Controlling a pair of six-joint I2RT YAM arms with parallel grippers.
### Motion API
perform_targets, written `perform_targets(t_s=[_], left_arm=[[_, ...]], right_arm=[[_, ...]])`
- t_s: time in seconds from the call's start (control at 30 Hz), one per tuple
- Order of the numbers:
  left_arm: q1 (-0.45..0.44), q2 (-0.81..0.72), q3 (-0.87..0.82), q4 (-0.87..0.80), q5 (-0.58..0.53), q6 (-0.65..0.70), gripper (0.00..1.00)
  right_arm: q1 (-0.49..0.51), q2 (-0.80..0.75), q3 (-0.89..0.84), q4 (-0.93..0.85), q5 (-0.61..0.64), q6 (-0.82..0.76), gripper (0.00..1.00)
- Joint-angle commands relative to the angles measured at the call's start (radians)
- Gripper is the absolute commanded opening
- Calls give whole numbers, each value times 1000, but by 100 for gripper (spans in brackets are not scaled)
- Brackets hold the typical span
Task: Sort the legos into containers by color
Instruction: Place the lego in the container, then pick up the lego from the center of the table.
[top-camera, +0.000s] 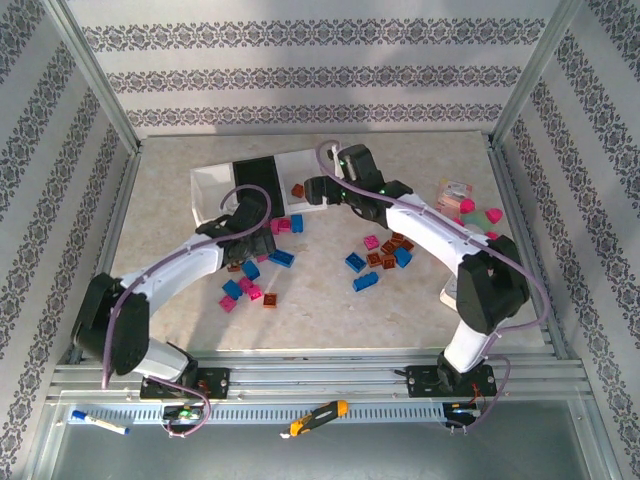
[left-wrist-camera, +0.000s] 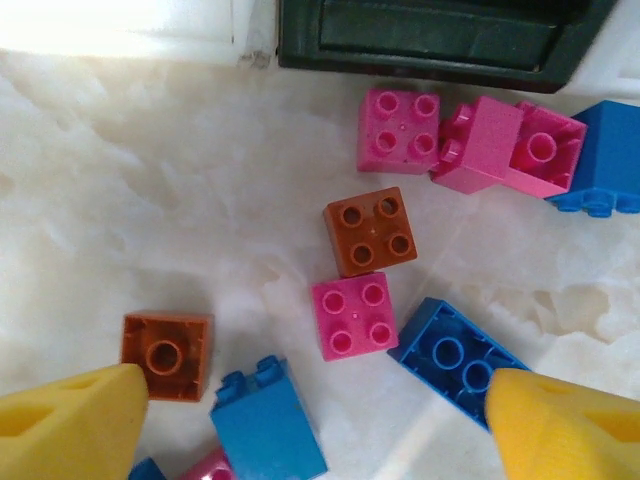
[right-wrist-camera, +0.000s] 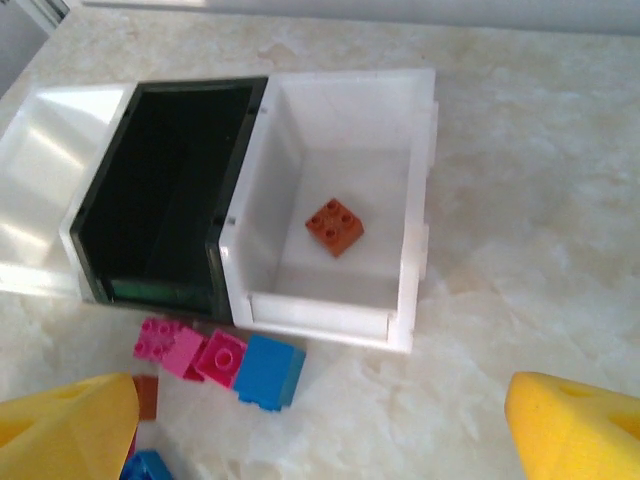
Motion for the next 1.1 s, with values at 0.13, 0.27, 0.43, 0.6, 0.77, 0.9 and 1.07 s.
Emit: perform_targets(t_s=[0.13, 0.27, 0.43, 0.6, 0.77, 0.9, 1.07], left_arm=[[24, 200, 170, -187, 89, -116, 65], [33, 275, 246, -244, 81, -106, 56], [51, 315, 242, -224, 98, -99, 54], [62, 345, 237, -193, 130, -77, 52], [65, 376, 241, -173, 150, -57, 50], [69, 394, 246, -173, 154, -60, 39], [72, 385, 244, -175, 151, -66, 33]], right_arm=[[7, -93, -92, 42, 4, -23, 95], [-2, -103, -98, 43, 9, -14, 95], [-9, -100, -97, 42, 2, -11, 95], [-18, -84, -83, 43, -14, -1, 95], [-21, -71, -69, 41, -24, 1, 95], [-25, -65, -65, 37, -26, 4, 95], [-32, -69, -66, 37, -27, 9, 95]])
